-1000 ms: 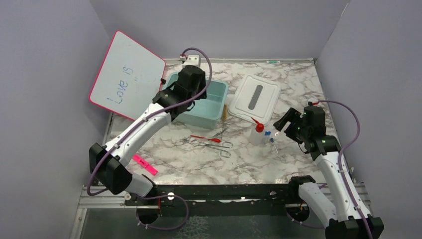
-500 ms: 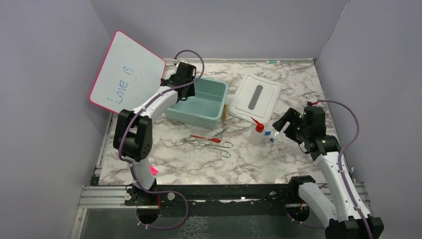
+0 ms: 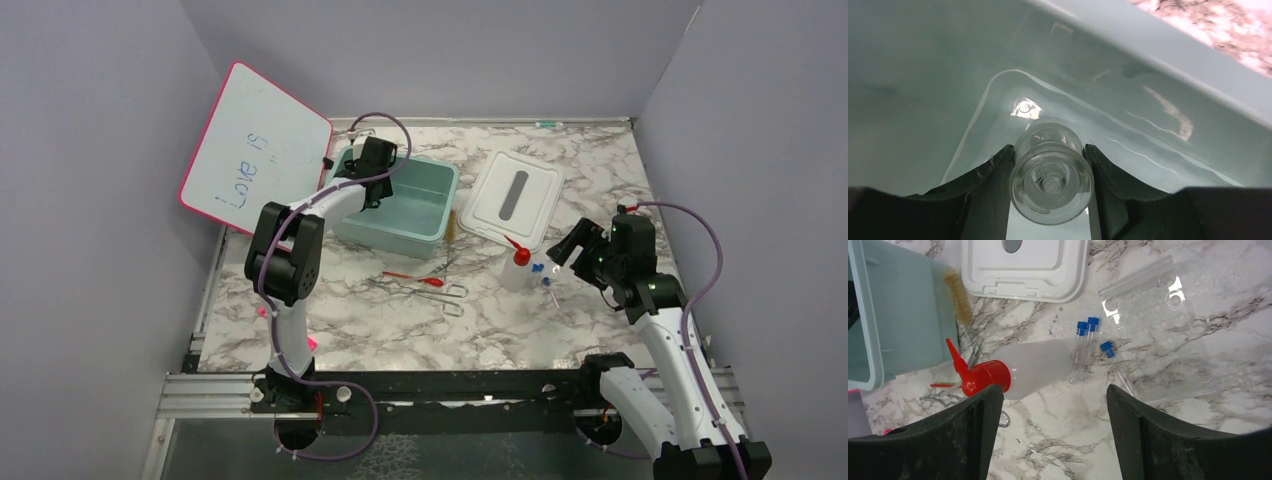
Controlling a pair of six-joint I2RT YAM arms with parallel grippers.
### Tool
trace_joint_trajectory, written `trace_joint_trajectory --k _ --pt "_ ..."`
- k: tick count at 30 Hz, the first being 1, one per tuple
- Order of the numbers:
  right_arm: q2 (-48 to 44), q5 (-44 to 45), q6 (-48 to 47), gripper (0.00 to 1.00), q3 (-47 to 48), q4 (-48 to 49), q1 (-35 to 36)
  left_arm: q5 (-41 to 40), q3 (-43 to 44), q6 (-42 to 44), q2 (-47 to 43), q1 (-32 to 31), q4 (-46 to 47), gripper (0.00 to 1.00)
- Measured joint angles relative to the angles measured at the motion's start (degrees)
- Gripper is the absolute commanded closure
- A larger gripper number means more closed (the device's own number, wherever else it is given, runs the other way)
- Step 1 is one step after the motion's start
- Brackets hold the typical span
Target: Organize the chemistry lab equipment
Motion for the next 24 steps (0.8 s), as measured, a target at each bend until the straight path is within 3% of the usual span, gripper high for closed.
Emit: trace_joint_trajectory --k 4,9,12,20,24 --pt "0.0 0.0 -0.1 0.2 0.0 -0.5 0.0 -0.4 -0.4 -0.7 1.8 0.7 0.6 0.61" --pt "0.0 0.0 -0.2 0.19 1.0 -1.0 0.0 -1.6 -0.7 -1.3 1.8 1.0 1.7 0.41" --pt "0.3 0.0 -0.2 0.19 1.6 -1.2 0.0 -2.4 -0.7 -1.5 1.9 1.0 1.6 0.34" --pt "0.5 0.0 -0.1 0.18 2.0 -1.3 0.0 -2.9 0.0 -1.2 1.3 1.0 0.2 0.26" --pt "0.8 -0.1 -0.2 0.18 3.2 -1.5 0.0 -2.3 0.0 -0.7 -3.2 0.9 -2.9 0.23"
